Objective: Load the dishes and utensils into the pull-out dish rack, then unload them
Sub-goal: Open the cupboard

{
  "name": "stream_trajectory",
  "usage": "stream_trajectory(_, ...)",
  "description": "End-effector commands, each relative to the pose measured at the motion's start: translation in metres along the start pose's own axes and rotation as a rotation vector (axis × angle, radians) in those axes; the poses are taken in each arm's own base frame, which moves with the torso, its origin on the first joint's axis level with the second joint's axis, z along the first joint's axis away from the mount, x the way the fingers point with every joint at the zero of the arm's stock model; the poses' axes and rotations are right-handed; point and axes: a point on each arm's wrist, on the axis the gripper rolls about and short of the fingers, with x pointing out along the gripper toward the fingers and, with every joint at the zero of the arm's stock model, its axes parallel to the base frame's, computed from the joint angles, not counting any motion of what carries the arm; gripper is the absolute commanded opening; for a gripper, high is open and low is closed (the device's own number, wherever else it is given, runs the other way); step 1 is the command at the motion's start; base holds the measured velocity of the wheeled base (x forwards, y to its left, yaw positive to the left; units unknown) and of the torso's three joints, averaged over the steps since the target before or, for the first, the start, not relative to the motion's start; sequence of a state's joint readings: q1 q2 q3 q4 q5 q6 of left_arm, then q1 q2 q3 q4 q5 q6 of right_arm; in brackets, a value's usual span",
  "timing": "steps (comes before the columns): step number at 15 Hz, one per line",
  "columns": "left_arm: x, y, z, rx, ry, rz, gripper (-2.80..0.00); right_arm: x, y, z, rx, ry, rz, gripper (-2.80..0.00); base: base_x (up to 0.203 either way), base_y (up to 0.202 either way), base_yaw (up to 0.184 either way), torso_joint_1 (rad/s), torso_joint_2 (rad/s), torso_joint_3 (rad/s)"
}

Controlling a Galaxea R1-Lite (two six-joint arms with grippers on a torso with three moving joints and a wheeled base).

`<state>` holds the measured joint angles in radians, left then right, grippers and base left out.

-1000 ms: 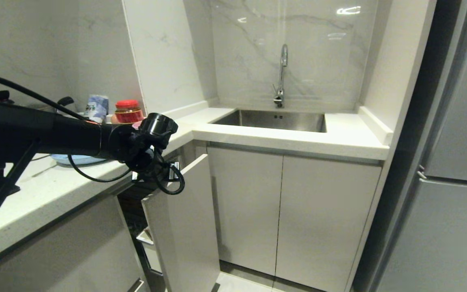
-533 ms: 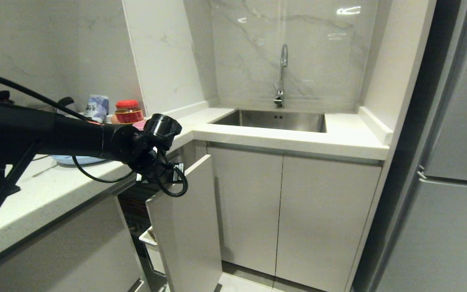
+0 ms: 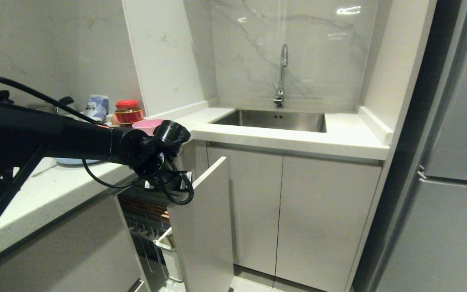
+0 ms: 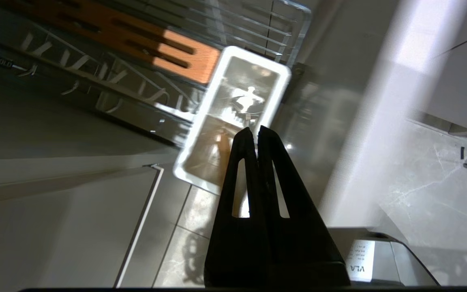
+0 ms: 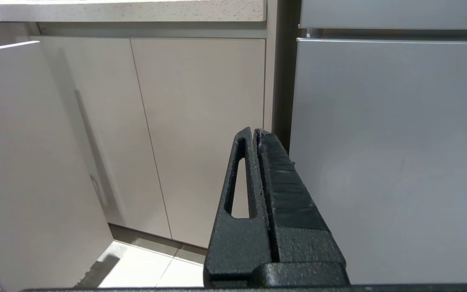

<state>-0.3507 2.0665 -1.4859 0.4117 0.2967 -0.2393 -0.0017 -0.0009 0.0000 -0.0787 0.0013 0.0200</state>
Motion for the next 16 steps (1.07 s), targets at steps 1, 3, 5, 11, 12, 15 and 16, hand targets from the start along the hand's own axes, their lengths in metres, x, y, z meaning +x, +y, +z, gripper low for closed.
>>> stream_trajectory(1, -0.010, -0.006, -0.002, 0.011, -0.006, -0.043, -2.80, 0.001, 0.000, -0.007, 0.000, 0.026, 0.000, -2.80, 0.000, 0.000, 0.000, 0.000, 0.00, 0.000)
stream_trajectory(3, -0.018, -0.010, -0.008, 0.032, 0.032, -0.101, -2.80, 0.001, 0.000, -0.007, 0.000, 0.025, 0.000, -2.80, 0.000, 0.000, 0.000, 0.000, 0.00, 0.000)
stream_trajectory(5, -0.022, -0.017, -0.012, 0.030, 0.066, -0.156, -2.80, 0.001, 0.000, -0.007, 0.000, 0.024, 0.000, -2.80, 0.000, 0.000, 0.000, 0.000, 0.00, 0.000)
stream_trajectory(11, -0.032, -0.036, -0.022, 0.040, 0.137, -0.295, -2.80, 0.001, 0.000, -0.007, 0.000, 0.025, 0.000, -2.80, 0.000, 0.000, 0.000, 0.000, 0.00, 0.000)
stream_trajectory(12, -0.033, -0.037, -0.022, 0.036, 0.144, -0.315, -2.80, 0.001, 0.000, -0.007, 0.000, 0.024, 0.000, -2.80, 0.000, 0.000, 0.000, 0.000, 0.00, 0.000)
stream_trajectory(15, -0.042, -0.038, -0.022, 0.012, 0.161, -0.405, -2.80, 0.001, 0.000, -0.007, 0.000, 0.025, 0.000, -2.80, 0.000, 0.000, 0.000, 0.000, 0.00, 0.000)
stream_trajectory(16, -0.045, -0.038, -0.022, 0.008, 0.167, -0.440, -2.80, 0.001, 0.000, -0.007, 0.000, 0.024, 0.000, -2.80, 0.000, 0.000, 0.000, 0.000, 0.00, 0.000)
